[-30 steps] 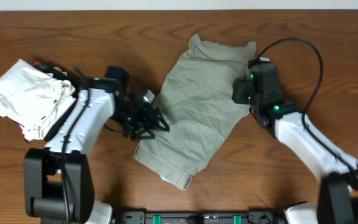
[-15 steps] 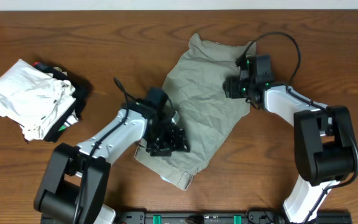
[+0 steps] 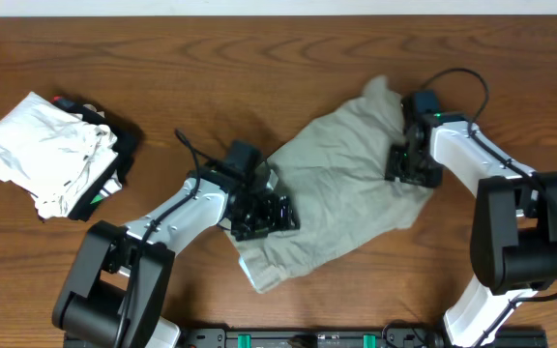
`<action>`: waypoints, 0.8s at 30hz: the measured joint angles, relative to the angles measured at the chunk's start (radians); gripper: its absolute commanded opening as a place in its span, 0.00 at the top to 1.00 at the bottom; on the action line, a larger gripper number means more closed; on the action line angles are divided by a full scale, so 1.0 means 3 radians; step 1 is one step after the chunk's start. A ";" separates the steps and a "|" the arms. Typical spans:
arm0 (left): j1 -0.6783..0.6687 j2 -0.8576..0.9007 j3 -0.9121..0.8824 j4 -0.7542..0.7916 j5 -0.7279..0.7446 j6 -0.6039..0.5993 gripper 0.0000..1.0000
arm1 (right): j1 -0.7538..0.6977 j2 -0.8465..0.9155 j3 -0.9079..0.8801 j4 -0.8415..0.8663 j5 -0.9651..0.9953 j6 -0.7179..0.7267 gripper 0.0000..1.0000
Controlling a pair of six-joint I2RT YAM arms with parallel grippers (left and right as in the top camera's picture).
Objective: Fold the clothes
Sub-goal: 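Pull the pants apart with both grippers, stretching them sideways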
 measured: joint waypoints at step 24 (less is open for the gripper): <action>0.0779 -0.0191 0.0712 -0.0945 -0.0181 0.0793 0.01 | -0.0076 -0.0169 -0.0278 -0.0481 -0.0423 0.0479 0.17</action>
